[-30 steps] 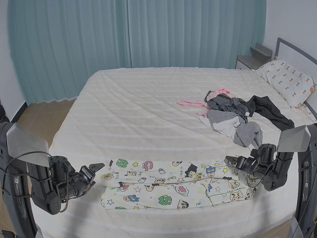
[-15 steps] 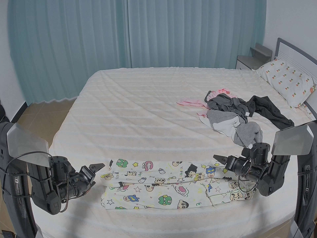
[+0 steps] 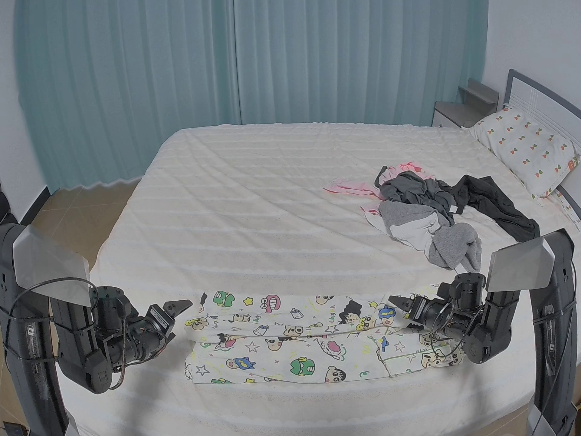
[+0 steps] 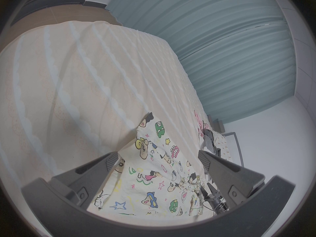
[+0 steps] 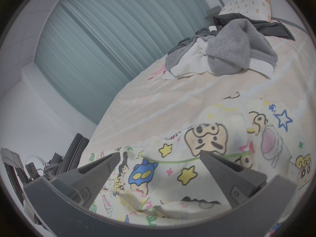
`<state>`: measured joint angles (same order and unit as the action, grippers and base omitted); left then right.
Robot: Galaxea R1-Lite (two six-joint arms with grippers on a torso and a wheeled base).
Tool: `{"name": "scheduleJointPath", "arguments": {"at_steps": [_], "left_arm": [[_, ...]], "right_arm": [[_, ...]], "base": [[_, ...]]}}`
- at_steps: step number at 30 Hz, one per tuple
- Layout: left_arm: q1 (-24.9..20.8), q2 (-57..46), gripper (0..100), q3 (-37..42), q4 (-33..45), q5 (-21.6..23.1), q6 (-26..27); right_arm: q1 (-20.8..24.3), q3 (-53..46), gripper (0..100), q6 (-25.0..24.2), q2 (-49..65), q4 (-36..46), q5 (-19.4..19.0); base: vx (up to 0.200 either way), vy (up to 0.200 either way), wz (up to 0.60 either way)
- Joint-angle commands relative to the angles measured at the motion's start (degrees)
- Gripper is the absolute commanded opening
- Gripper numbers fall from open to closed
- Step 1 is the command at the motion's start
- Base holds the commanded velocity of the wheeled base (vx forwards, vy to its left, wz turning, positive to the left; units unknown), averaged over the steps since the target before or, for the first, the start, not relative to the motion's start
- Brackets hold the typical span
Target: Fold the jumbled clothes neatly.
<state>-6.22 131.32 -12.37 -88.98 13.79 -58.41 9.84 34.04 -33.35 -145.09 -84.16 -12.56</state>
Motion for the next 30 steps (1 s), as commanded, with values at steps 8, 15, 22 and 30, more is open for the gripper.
{"name": "scheduleJointPath", "arguments": {"at_steps": [8, 15, 22, 30], "left_arm": [[0.7, 0.1, 100, 0.2, -1.0, -1.0, 1.1], [2.1, 1.7, 100, -10.0, 1.3, -1.3, 14.9], [2.1, -0.9, 100, -30.3, 41.1, -0.3, 26.1], [-1.2, -0.2, 100, -38.2, 52.5, 1.2, 34.5]], "right_arm": [[0.2, -7.1, 100, -18.6, 8.2, -5.4, -0.4], [1.9, -9.2, 100, -18.2, 7.9, -5.5, 0.0], [1.9, -10.3, 100, -18.1, 7.9, -5.5, 0.3], [1.9, -11.4, 100, -17.1, 8.0, -5.6, 0.3]], "base": [[0.0, 0.0, 0.0], [0.0, 0.0, 0.0], [0.0, 0.0, 0.0], [0.0, 0.0, 0.0]]}}
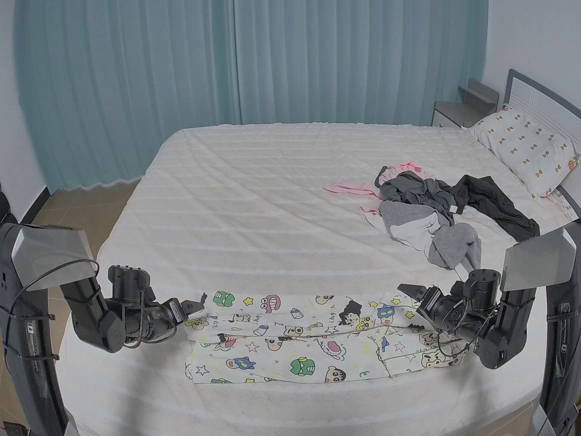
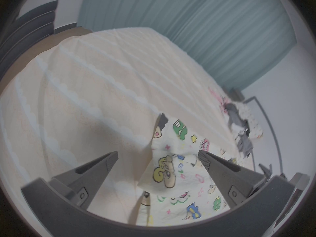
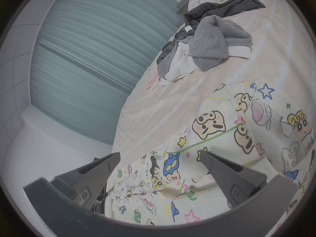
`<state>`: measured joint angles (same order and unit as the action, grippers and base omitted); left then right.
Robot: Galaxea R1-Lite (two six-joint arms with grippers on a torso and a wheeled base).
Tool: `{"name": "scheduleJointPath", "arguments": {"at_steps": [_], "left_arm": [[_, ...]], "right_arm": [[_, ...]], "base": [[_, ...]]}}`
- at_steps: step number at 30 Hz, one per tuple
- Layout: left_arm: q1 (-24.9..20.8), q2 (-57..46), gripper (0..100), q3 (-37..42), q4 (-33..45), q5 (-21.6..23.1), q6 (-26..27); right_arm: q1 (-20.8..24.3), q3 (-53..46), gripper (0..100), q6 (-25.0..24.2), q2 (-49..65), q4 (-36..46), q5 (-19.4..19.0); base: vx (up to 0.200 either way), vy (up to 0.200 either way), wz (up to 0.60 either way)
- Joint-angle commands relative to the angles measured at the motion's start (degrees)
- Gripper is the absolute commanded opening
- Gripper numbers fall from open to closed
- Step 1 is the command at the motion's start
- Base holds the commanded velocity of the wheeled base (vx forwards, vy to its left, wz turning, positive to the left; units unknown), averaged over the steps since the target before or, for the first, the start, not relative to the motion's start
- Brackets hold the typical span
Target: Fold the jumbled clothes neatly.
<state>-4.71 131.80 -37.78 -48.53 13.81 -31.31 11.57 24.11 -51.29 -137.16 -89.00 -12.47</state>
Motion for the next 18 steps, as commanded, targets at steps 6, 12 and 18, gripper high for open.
{"name": "scheduleJointPath", "arguments": {"at_steps": [6, 12, 18], "left_arm": [[-4.1, -0.2, 100, -14.4, 15.7, 1.2, 7.4], [-5.2, 0.1, 100, -13.8, 18.9, 0.9, 7.7], [-4.7, 0.6, 100, -13.8, 20.4, 0.4, 8.0]], "right_arm": [[0.4, -1.3, 100, 1.4, -0.1, -0.6, 0.3], [0.3, -1.3, 100, 2.7, -0.9, -0.7, 0.3], [0.5, -1.3, 100, 2.9, -1.0, -0.7, 0.3]], "base": [[0.0, 0.0, 0.0], [0.0, 0.0, 0.0], [0.0, 0.0, 0.0]]}}
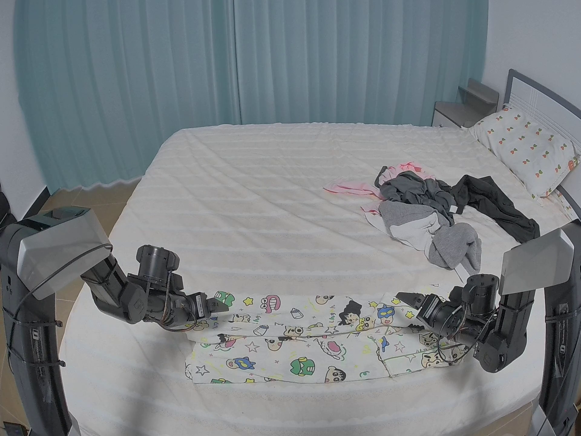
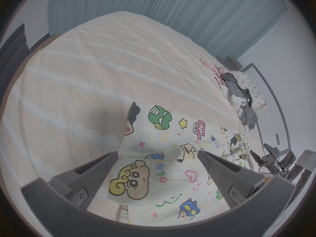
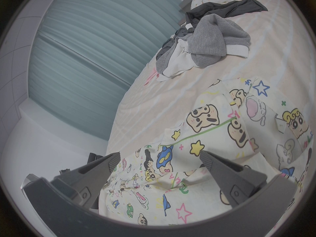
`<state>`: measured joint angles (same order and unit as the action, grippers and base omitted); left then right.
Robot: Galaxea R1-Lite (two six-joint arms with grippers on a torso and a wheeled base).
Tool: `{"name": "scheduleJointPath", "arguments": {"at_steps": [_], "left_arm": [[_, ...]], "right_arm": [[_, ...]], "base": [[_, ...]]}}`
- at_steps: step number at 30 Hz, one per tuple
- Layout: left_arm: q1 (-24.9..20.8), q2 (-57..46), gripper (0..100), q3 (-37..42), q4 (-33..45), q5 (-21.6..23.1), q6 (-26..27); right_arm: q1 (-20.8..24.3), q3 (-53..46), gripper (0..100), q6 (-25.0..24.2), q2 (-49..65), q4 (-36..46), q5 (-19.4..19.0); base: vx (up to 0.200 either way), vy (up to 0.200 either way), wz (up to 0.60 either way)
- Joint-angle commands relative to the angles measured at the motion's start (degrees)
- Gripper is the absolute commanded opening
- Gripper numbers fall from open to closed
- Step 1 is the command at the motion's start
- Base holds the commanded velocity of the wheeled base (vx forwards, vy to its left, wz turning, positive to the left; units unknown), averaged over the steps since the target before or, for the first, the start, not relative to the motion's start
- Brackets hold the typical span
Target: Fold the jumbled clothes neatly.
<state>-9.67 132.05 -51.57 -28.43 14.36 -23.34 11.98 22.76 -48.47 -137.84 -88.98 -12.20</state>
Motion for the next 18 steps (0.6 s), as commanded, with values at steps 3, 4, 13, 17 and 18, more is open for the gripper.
{"name": "scheduleJointPath", "arguments": {"at_steps": [3, 4, 13, 17, 18], "left_arm": [[1.1, 0.3, 100, -0.1, 1.6, -0.8, 0.1], [1.1, 0.3, 100, -0.1, 2.1, -0.9, 0.1], [0.8, 0.9, 100, -0.8, 3.4, -1.1, 0.1], [0.8, 1.5, 0, -1.6, 3.5, -1.3, 0.0], [1.0, 1.8, 0, -1.8, 3.4, -1.9, 0.0]], "right_arm": [[0.1, 0.1, 100, 0.1, -0.4, -0.8, 0.0], [0.1, 0.0, 100, 0.1, -0.4, -0.7, 0.0], [0.1, 0.1, 100, 0.9, -1.1, -0.8, 0.0], [0.1, 0.1, 100, 1.8, -1.3, -0.8, 0.1], [0.1, 0.1, 100, 1.9, -1.4, -0.8, 0.1]], "base": [[0.0, 0.0, 0.0], [0.0, 0.0, 0.0], [0.0, 0.0, 0.0], [0.0, 0.0, 0.0], [0.0, 0.0, 0.0]]}}
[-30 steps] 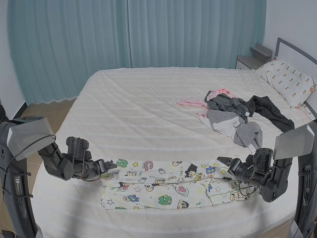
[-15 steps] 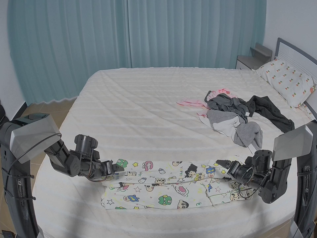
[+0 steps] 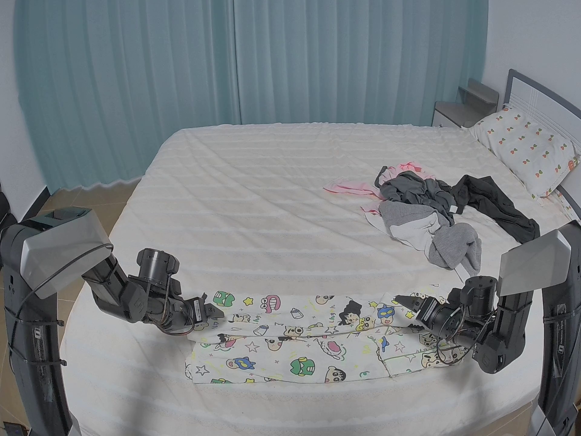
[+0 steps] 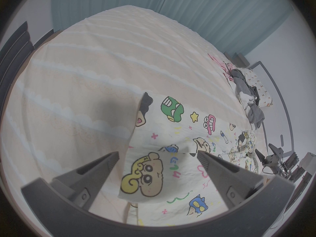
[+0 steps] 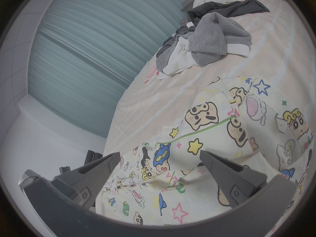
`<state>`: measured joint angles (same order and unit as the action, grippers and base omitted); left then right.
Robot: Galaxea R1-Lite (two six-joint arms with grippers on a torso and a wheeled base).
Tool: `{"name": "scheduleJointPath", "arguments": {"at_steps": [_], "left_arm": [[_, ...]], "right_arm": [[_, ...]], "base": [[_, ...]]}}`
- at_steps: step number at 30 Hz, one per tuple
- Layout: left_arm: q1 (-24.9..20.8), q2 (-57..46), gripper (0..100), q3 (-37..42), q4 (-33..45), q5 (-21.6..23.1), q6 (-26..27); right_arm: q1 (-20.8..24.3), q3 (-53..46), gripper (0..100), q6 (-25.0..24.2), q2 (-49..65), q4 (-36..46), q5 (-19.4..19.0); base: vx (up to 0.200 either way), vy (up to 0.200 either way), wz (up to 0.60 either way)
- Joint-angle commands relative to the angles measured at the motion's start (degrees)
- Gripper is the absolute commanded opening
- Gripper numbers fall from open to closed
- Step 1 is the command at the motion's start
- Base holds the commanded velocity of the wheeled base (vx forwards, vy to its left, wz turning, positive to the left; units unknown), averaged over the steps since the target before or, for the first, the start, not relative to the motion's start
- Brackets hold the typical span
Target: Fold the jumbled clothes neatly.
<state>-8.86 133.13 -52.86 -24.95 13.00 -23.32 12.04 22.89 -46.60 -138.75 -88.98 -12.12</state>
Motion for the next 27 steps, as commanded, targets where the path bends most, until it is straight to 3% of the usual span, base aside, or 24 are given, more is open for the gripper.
{"name": "scheduleJointPath", "arguments": {"at_steps": [1, 13, 27], "left_arm": [[0.2, 0.8, 0, -0.5, -0.3, -1.0, -0.1], [1.3, -0.6, 0, -0.9, -1.3, -1.2, -0.4], [1.3, -1.5, 0, -0.2, -16.9, -1.2, -0.5]], "right_arm": [[0.2, 0.0, 100, -0.1, -0.6, -0.8, 0.0], [0.1, 0.0, 100, 0.0, -0.7, -0.8, 0.0], [0.1, 1.7, 100, 2.0, -3.5, -0.8, 0.1]], "base": [[0.0, 0.0, 0.0], [0.0, 0.0, 0.0], [0.0, 0.0, 0.0]]}}
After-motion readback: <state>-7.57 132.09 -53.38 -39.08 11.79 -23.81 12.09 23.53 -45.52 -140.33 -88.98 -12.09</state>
